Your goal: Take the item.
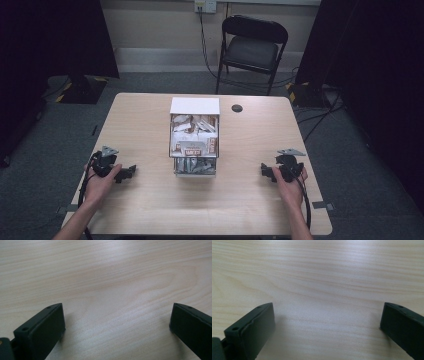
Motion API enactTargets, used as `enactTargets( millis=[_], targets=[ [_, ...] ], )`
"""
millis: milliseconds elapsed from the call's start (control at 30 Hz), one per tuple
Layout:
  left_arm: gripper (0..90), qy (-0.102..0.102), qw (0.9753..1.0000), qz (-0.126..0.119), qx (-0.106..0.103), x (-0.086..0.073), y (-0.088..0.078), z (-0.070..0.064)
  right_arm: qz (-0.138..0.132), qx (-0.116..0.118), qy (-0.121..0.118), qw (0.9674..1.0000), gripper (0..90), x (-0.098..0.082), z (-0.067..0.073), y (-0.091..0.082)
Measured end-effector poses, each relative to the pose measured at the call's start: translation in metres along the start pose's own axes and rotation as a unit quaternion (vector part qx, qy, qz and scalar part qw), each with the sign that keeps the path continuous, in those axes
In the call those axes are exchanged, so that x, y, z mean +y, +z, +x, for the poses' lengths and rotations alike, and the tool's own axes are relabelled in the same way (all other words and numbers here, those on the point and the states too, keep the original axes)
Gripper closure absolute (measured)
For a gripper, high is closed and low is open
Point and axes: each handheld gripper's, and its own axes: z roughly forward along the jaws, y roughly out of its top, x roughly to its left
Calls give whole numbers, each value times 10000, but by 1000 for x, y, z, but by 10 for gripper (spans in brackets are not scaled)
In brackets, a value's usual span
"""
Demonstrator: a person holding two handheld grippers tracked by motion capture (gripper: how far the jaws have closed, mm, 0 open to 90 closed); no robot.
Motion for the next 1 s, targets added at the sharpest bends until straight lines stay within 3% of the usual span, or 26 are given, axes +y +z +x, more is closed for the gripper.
enactTargets(
  millis=[300, 367, 400, 667, 1000],
  targets=[
    [0, 0, 10000, -1, -1, 0, 0, 0, 15, 44, -47, 10000, 0, 0, -1, 0],
    [0, -2, 10000, 1, -2, 0, 0, 0, 1, 46, -60, 10000, 51, 1, -1, -1],
    [0, 1, 10000, -1, -11, 0, 0, 0, -72, 31, -61, 10000, 131, 1, -1, -3],
    [0, 1, 10000, 1, -14, 0, 0, 0, -179, 31, -104, 9998, 159, 3, 1, -6],
    [0, 0, 10000, 0, -15, 0, 0, 0, -540, 453, 116, 9974, 219, 13, 2, -22]
  ],
)
